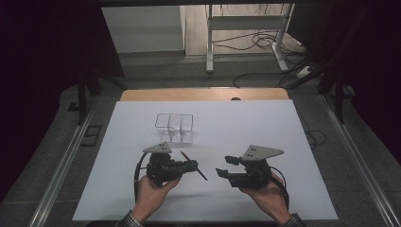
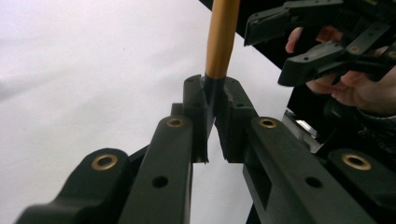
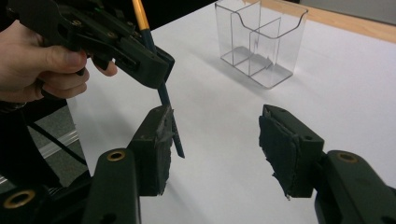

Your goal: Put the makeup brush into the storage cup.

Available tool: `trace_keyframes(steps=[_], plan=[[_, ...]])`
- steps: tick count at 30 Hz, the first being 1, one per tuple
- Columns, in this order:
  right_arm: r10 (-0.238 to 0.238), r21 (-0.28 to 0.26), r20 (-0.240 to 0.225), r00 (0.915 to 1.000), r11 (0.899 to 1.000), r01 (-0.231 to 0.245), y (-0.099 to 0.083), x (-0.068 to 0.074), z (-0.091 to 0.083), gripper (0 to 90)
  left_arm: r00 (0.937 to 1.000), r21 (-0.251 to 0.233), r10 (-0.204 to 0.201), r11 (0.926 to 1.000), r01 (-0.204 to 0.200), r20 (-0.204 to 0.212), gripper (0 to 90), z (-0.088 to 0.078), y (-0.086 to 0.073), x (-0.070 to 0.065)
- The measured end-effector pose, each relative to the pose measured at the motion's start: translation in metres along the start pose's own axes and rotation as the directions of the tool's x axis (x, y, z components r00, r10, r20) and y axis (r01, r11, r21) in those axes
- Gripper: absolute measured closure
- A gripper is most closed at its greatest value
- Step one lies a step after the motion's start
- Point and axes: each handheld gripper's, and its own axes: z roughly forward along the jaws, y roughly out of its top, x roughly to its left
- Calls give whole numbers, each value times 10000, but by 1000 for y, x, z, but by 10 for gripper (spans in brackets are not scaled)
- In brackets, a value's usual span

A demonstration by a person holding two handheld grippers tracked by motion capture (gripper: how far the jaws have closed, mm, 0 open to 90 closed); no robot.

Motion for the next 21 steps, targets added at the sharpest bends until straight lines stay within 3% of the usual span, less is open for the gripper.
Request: trace_keyframes(steps=[10,21], plan=[[-136,131,250,9996,9998,132,-3,-4,-1,439,9952,295,581,9980,-560,-784,835,-3,4,-1],[-446,615,444,9980,9972,418,-11,-10,-1,361,9760,706,1229,9912,-1119,-1795,835,-12,11,4]])
